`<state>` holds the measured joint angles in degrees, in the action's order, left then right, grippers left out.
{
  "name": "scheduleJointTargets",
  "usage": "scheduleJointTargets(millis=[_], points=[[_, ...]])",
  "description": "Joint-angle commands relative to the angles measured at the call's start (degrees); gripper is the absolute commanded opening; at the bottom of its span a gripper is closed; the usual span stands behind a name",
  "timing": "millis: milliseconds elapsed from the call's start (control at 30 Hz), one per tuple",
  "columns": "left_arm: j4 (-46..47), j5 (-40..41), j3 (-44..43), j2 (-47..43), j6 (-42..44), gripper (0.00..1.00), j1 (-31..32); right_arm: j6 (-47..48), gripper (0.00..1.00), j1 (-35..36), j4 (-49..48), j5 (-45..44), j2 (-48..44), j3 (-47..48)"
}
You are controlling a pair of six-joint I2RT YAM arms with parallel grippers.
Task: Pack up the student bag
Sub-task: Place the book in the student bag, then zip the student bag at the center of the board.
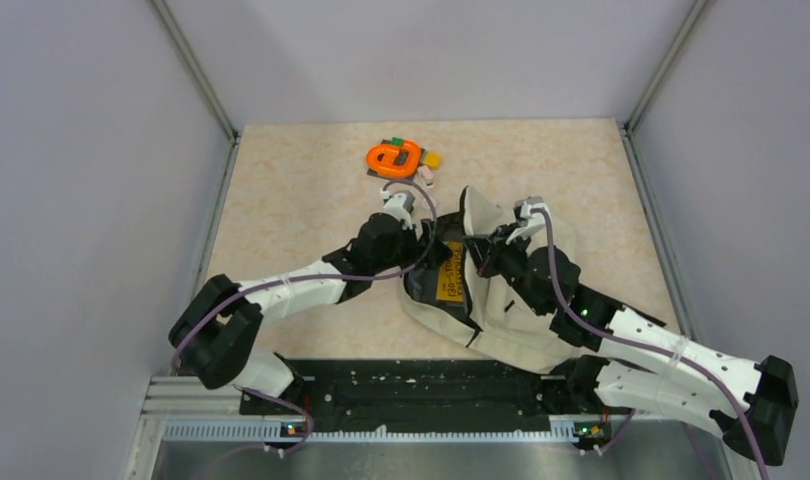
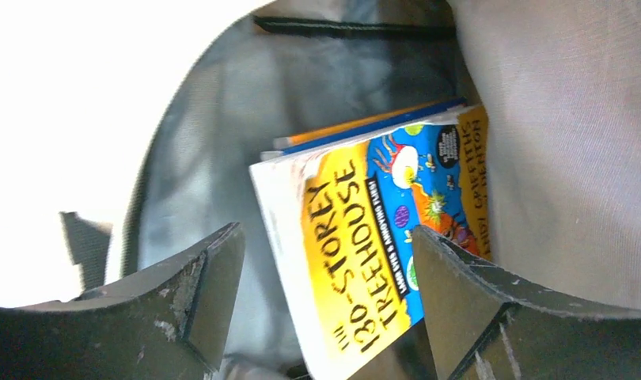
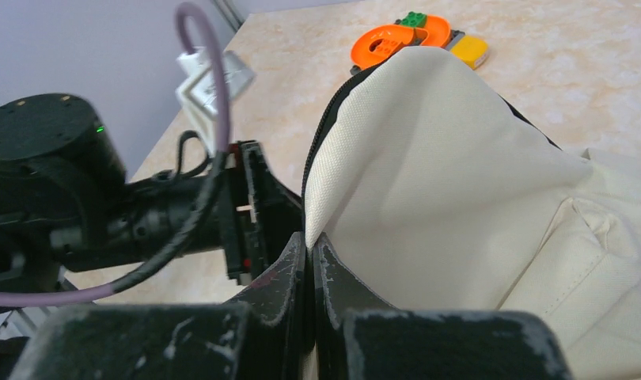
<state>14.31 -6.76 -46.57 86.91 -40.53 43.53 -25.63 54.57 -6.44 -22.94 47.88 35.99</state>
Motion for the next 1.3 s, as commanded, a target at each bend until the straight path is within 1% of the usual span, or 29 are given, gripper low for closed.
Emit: scheduleJointTargets(millis=[0, 100, 133, 167, 200, 267, 333, 400, 467, 600, 700, 800, 933, 1067, 1167, 1267], points=[[-1.1, 10.5, 6.1, -10.2, 8.1, 0.82, -0.5, 0.2, 0.0, -0.2, -5.6, -1.1, -2.5, 0.2], [-2.6, 16.8, 10.6, -19.1, 14.0, 0.82, -0.5, -0.4, 0.0, -0.2, -6.0, -1.3, -3.4, -0.6], [-1.8, 16.4, 13.4, -23.5, 16.5, 0.82, -0.4, -0.6, 0.0, -0.1, -6.1, -1.6, -3.5, -0.9], [-0.4, 14.5, 15.5, -26.9, 20.4, 0.82, -0.2, -0.6, 0.0, -0.2, -6.2, -1.9, -3.3, -1.3], [0.7, 12.0, 17.5, -30.1, 22.5, 0.82, 0.1, -0.8, 0.0, -0.2, -6.0, -2.5, -3.0, -1.4], [1.5, 8.2, 20.1, -34.3, 24.1, 0.81, 1.4, -1.4, 0.0, -0.2, -5.9, -3.5, -1.4, -1.4], [-0.2, 7.1, 21.0, -35.5, 23.7, 0.79, 3.6, -1.8, 0.0, -0.2, -6.3, -4.0, 0.8, -1.3], [-1.7, 7.6, 21.6, -34.4, 22.3, 0.77, 7.1, -2.0, 0.0, -0.2, -7.3, -3.8, 3.2, -1.3], [-0.7, 8.3, 22.8, -32.4, 19.5, 0.75, 10.7, -2.4, 0.0, -0.2, -8.0, -3.7, 5.3, -1.0], [6.9, 9.6, 24.4, -28.3, 13.7, 0.73, 18.6, -2.6, 0.0, -0.2, -8.7, -4.4, 9.1, -0.2], [10.2, 13.2, 23.7, -25.7, 11.5, 0.71, 24.3, -1.9, 0.0, -0.2, -9.2, -6.2, 11.8, 0.5], [10.9, 19.1, 22.6, -23.6, 9.0, 0.7, 28.9, -1.4, 0.0, -0.2, -9.6, -7.8, 15.1, 1.5], [10.9, 21.4, 20.6, -19.2, 4.4, 0.69, 32.1, -1.0, 0.0, -0.2, -10.4, -9.3, 18.6, 2.8], [8.9, 23.1, 16.6, -15.1, 3.7, 0.69, 35.0, -0.8, 0.0, -0.2, -10.4, -10.6, 20.7, 4.3], [8.1, 23.1, 13.2, -12.0, 3.3, 0.69, 35.7, -0.6, 0.0, -0.2, -10.6, -11.3, 21.0, 4.5], [5.2, 23.4, 9.1, -8.0, 1.8, 0.68, 35.8, -0.3, 0.0, -0.2, -11.2, -11.4, 20.8, 4.3]])
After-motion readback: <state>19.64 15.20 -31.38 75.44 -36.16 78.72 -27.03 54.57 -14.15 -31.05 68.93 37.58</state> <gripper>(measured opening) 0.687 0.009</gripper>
